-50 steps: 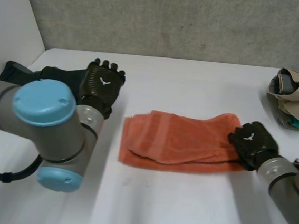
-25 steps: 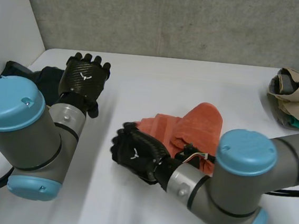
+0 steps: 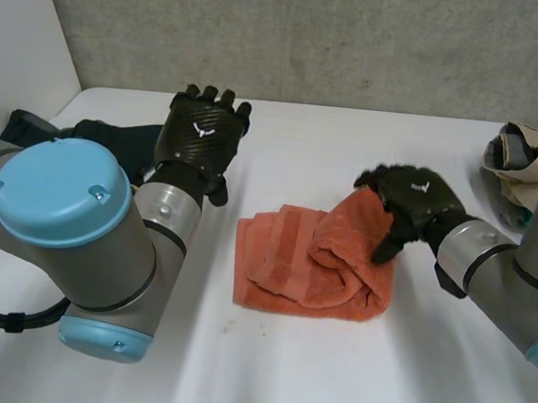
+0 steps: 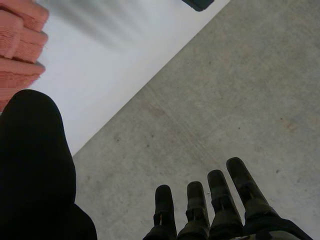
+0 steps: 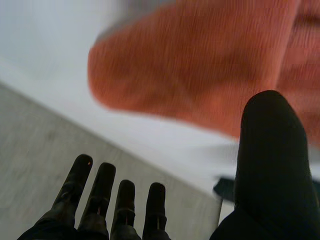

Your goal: Fold the laundry.

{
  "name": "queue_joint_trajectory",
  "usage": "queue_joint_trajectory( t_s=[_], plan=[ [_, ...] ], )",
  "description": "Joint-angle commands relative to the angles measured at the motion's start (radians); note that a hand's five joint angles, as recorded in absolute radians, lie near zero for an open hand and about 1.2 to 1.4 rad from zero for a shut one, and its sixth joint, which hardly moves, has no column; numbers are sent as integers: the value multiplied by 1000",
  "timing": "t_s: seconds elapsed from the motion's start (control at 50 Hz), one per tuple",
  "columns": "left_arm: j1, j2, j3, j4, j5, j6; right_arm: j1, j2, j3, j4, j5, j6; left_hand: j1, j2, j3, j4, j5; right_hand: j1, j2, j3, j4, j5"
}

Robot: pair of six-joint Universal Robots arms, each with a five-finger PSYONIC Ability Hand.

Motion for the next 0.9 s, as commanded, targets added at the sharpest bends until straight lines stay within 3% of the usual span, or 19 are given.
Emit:
queue_joint_trajectory(
  t_s=[0.02,0.24,0.44,0.52,0.58,0.66,0.8,0.9],
  plan=[
    [1,-6,-9,0,0,1,9,90,-77,62,-4,-6,-26,-18,-23,-12,-16,208,161,152,157,158],
    [-3,-6,-28,-1,0,-1,113,193,-174,59,19,-14,-23,-15,-20,-9,-13,225,179,170,174,175],
    [-2,0,-54,0,2,-1,134,256,-225,60,56,-15,-20,-12,-17,-6,-10,290,243,234,239,240],
    [-2,3,-57,0,2,-1,140,282,-254,57,67,-15,-20,-12,-17,-6,-10,592,545,536,541,542],
    [-2,6,-65,0,2,1,148,288,-269,56,99,-32,-20,-12,-17,-6,-10,1094,1048,1039,1043,1044],
    [-2,9,-71,0,0,1,157,268,-272,54,111,-83,-20,-12,-17,-6,-10,1096,1050,1041,1045,1046],
    [24,57,-101,2,-5,1,260,219,-271,-3,89,-158,-20,-12,-17,-6,-10,1096,1050,1041,1045,1046],
    [70,106,-132,2,-6,1,346,213,-210,-72,-43,-215,-20,-12,-17,-6,-10,1096,1050,1041,1045,1046]
  ],
)
